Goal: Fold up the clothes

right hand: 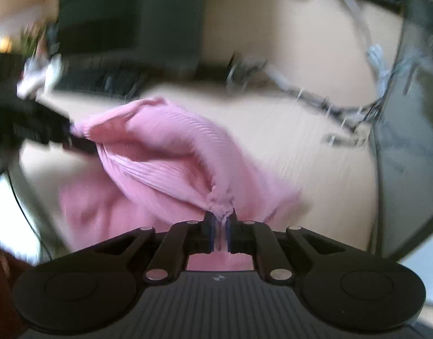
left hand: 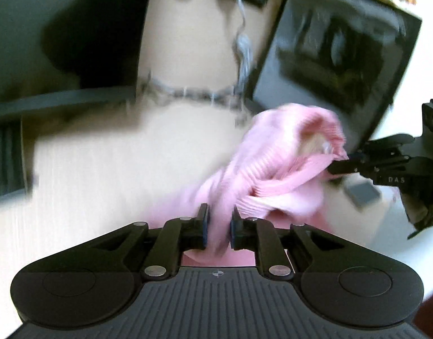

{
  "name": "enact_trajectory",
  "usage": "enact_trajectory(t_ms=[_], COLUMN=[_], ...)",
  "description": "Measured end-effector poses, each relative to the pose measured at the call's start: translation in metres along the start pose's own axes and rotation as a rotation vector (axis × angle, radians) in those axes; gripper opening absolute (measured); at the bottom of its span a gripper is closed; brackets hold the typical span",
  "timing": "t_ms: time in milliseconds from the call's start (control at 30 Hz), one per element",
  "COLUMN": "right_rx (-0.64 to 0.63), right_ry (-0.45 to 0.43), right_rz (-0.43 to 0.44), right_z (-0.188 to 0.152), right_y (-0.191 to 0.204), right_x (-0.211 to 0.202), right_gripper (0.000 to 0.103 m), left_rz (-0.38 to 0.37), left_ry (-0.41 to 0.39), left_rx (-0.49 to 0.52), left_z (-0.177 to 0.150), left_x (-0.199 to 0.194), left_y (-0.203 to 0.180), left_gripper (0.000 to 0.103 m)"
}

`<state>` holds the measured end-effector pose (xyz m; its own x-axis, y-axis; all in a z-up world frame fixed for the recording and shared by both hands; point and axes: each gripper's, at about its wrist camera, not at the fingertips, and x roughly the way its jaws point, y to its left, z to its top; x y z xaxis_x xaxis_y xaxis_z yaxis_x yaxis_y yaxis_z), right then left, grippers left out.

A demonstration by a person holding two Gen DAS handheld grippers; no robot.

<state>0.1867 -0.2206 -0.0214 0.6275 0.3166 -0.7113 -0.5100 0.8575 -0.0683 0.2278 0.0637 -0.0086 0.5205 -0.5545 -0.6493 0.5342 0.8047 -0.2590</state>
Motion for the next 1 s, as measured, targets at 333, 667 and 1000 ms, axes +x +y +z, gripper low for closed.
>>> enact_trajectory(t_ms=[333,667,1000], right_rx=[0.159,0.556,0.377], right_ry=[0.013,-0.082,-0.09], right_rz=[0.042,0.135,0.07], right_z=[-0.031,-0.026,-0.003], right_y=[-0.031,-0.057,-0.023], right_x=[-0.041,-0.02,-0.006], right_gripper=[0.072,0.089,0.015], left_rz=[0.007,0.018,0.152], left_ry=[0.081,0.039,0.064], left_rx=[-0.285,-0.537,-0.336], left_z=[-0.042,-0.027,-0.008], left_x=[-0.033,-0.003,0.019], left_y=[0.033,0.045,0.011], left_gripper=[0.065,0.09,0.012])
